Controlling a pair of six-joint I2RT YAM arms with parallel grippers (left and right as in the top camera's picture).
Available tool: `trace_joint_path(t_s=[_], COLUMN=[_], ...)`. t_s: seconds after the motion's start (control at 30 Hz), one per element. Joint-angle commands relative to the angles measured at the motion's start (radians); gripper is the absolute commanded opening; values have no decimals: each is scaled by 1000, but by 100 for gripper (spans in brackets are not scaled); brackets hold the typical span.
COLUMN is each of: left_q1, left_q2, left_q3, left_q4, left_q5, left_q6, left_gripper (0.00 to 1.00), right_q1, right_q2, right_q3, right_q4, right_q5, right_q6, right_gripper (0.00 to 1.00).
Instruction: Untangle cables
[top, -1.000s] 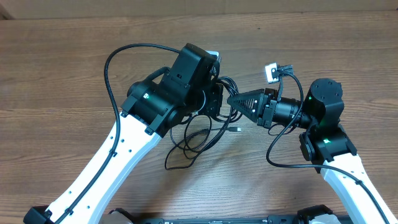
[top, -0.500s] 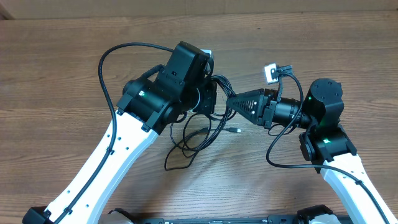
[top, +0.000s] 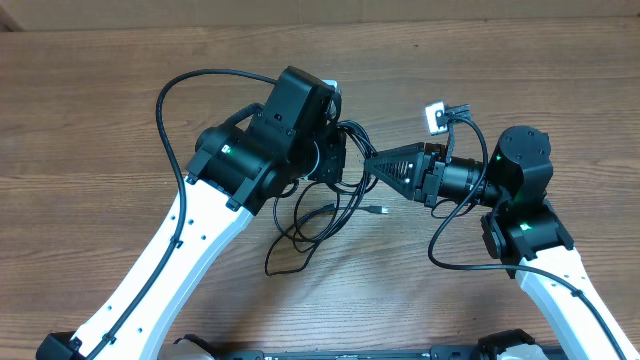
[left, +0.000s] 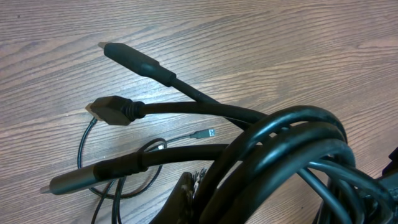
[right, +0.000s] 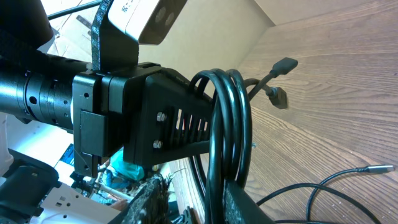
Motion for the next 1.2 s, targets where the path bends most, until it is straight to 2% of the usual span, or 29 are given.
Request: trace_joint_path(t_s=[0.0,0.27,0.43,0.63,1.17], left_q1=[6,5,5,8,11], left_q2=[8,8,8,8,8], left_q3=[10,10,10,10,10], left_q4=[16,26,24,-23,9], left_q5=[-18,-11,-14,-107,-87], left_q6=[-14,-33,-32,-32,-59], left_gripper=[4,4,4,4,4], right_q1=[18,62,62,32,50], right_q2=[-5,-5,-5,-5,-5], right_q3=[7,7,7,7,7], right_q4=[6,6,6,6,44], right_q5=[-9,-8,-8,-9,-85], right_q6=[-1,-2,-2,-2,-1], right_gripper=[27,26,22,24,24])
